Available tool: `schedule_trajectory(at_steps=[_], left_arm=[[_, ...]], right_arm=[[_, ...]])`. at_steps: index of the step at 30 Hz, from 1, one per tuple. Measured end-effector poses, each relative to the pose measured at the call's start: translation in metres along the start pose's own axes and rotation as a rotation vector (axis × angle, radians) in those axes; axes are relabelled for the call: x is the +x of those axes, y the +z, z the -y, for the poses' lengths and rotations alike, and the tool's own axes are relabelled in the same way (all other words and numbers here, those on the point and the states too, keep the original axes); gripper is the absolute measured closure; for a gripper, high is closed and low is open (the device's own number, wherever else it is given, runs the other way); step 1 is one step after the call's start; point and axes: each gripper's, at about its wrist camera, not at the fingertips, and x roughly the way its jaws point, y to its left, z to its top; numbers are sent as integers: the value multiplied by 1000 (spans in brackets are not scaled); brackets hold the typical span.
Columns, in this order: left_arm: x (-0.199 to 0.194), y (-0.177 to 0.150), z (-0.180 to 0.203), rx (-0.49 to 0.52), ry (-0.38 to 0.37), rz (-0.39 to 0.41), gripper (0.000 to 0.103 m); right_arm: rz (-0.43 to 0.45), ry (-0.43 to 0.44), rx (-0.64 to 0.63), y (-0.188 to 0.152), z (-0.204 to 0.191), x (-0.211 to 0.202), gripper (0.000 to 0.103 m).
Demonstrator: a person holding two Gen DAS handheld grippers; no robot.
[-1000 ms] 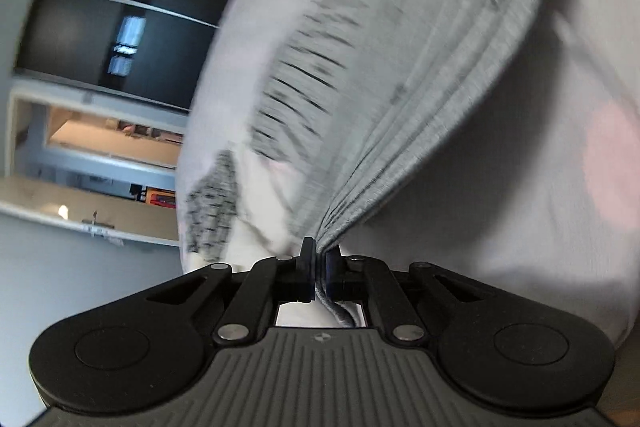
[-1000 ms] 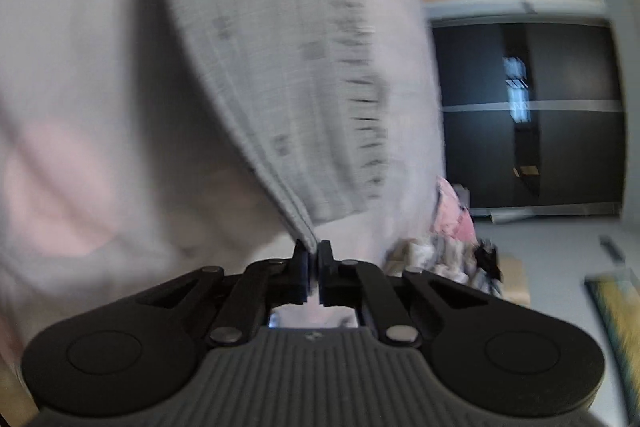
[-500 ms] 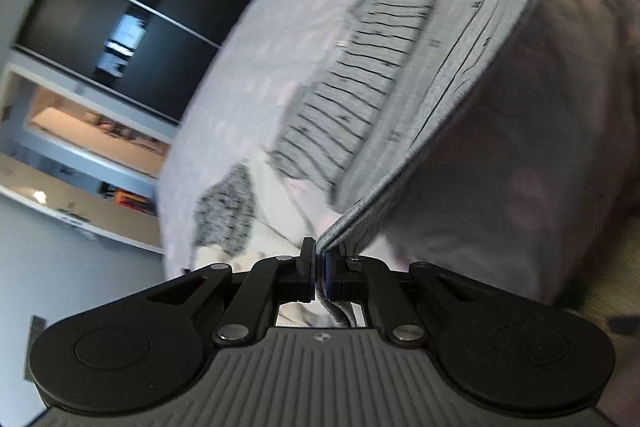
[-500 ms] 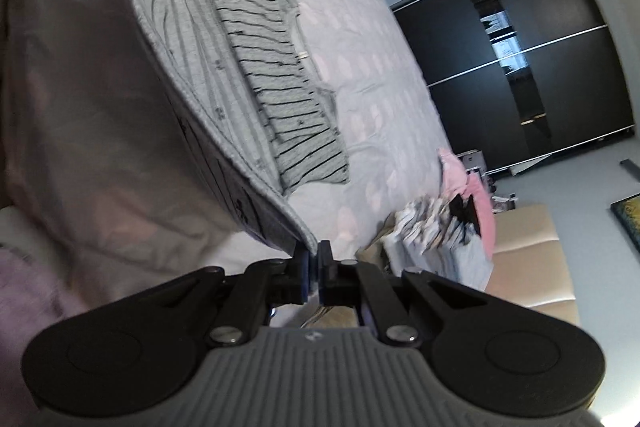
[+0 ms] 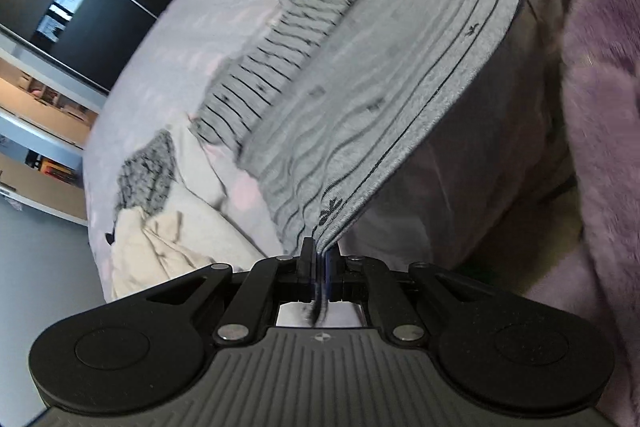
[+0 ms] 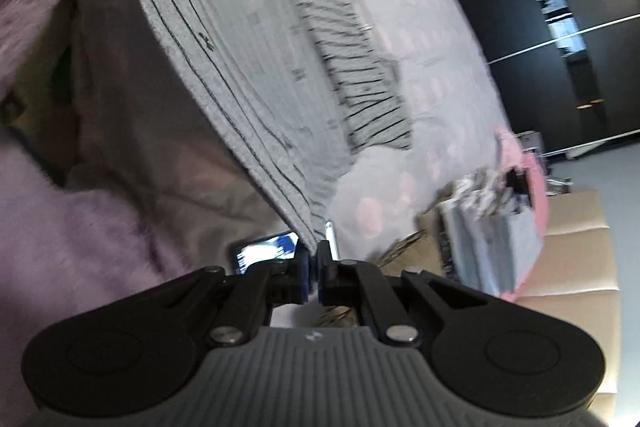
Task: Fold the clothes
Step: 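Pinch the hem with both tools and fold it over toward the collar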
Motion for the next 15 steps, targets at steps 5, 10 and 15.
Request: schedule_trajectory(at_steps=[5, 10, 15], left_arm=[[13, 2, -2, -2, 25, -9, 101], [16, 14, -27, -36, 71, 5, 101], [22, 44, -79, -119, 128, 44, 101]], right_arm=[[-4, -12, 5, 0, 2, 9, 99], [15, -84, 43, 8, 20, 19, 99], [33, -168, 117, 25, 57, 35, 99]])
